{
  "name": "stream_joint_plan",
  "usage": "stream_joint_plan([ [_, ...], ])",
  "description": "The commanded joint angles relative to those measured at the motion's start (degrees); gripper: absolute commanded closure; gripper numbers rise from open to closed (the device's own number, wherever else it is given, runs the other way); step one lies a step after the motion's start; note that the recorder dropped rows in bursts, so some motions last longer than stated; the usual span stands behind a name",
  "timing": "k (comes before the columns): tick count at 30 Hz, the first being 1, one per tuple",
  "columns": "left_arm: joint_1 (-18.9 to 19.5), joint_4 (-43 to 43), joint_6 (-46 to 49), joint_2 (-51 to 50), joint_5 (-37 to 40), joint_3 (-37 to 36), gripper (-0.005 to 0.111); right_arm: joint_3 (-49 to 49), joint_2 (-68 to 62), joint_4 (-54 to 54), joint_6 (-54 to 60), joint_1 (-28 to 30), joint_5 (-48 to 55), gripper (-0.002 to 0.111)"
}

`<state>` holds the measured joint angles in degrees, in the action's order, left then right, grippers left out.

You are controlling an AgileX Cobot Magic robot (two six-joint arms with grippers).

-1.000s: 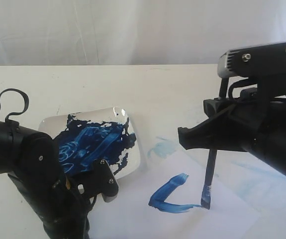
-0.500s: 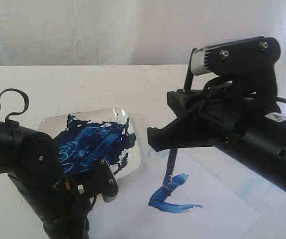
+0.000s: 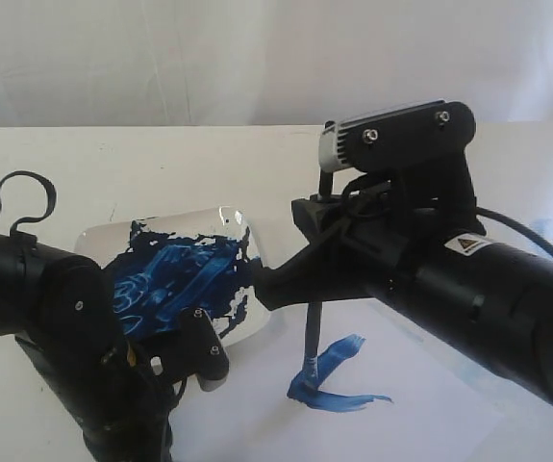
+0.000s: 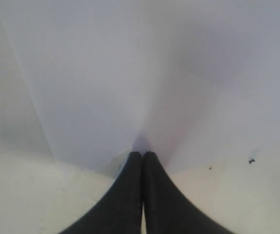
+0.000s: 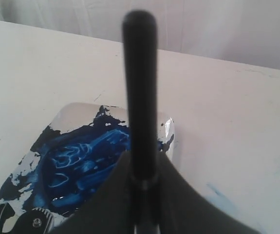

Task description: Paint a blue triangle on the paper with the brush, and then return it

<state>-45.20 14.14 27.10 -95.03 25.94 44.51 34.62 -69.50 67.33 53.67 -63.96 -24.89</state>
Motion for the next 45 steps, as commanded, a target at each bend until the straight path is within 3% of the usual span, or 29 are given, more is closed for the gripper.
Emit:
stream_joint_plan([
  [1,-0.1,0.5,-0.1,-0.3,2.3,-0.5,0.107,0.2,-0.1,2.5,2.9,-0.3,0.2,0.108],
  [26,-0.1,0.6,-0.1,-0.3,2.5,-0.5,0.107,0.0,3.4,32.6,33.1,-0.3,-8.7,0.108],
  [45,-0.1,0.6,-0.1,-0.3,2.8,-0.5,0.107,0.0,11.0,32.6,35.7,-0.3,-13.8,0.108],
])
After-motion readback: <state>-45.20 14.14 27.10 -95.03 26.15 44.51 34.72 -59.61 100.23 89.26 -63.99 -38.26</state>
